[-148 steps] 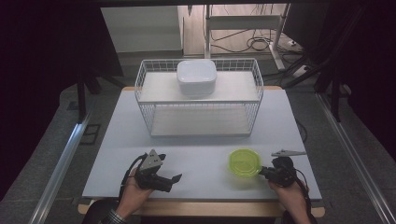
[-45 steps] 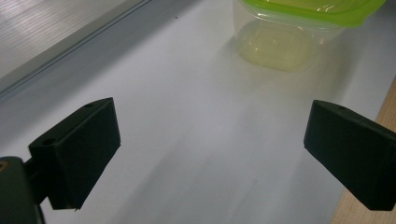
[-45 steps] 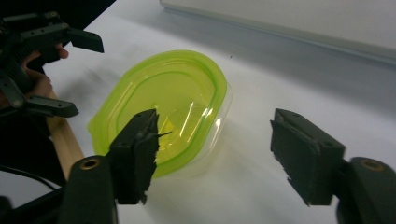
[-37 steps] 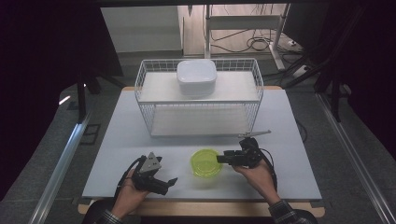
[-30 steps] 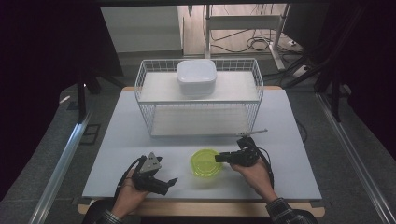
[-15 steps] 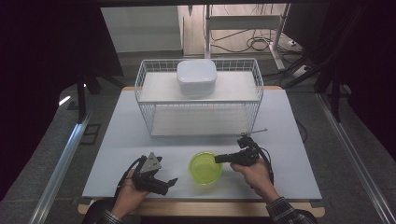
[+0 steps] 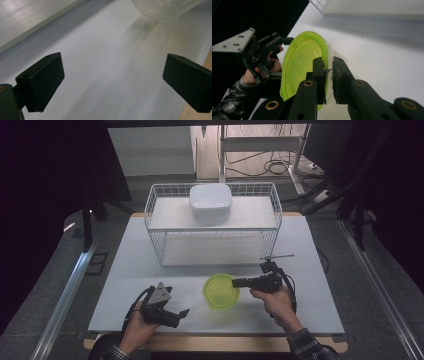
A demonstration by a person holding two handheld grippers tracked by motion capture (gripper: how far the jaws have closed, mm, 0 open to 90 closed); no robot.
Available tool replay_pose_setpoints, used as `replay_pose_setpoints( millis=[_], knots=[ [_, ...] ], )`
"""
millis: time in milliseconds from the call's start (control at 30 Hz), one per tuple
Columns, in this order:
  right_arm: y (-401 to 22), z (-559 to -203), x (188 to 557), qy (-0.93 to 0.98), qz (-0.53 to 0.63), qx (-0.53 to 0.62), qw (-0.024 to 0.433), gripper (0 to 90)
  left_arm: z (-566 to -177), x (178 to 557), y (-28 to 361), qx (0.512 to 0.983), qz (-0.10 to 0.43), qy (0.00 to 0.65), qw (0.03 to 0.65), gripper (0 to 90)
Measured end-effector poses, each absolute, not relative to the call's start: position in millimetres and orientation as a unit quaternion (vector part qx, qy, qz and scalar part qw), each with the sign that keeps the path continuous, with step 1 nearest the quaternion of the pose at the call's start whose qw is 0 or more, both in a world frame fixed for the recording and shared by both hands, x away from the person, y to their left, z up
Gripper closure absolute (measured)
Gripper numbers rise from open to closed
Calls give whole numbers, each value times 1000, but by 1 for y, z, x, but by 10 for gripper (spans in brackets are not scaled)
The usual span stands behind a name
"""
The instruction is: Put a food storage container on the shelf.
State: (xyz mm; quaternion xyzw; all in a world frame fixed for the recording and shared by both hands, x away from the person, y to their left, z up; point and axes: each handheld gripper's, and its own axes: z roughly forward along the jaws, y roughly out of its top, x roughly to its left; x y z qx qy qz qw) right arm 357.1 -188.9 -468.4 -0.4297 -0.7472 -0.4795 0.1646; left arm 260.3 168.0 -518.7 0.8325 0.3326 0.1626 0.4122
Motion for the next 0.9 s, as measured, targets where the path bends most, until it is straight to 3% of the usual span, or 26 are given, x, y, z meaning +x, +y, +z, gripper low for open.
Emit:
replay_pose_setpoints(
  millis=[900],
  knots=[
    [-187,-356,387,-717,-553,-407,120,818,-518,261,171,827,161,337,421,30]
  ],
)
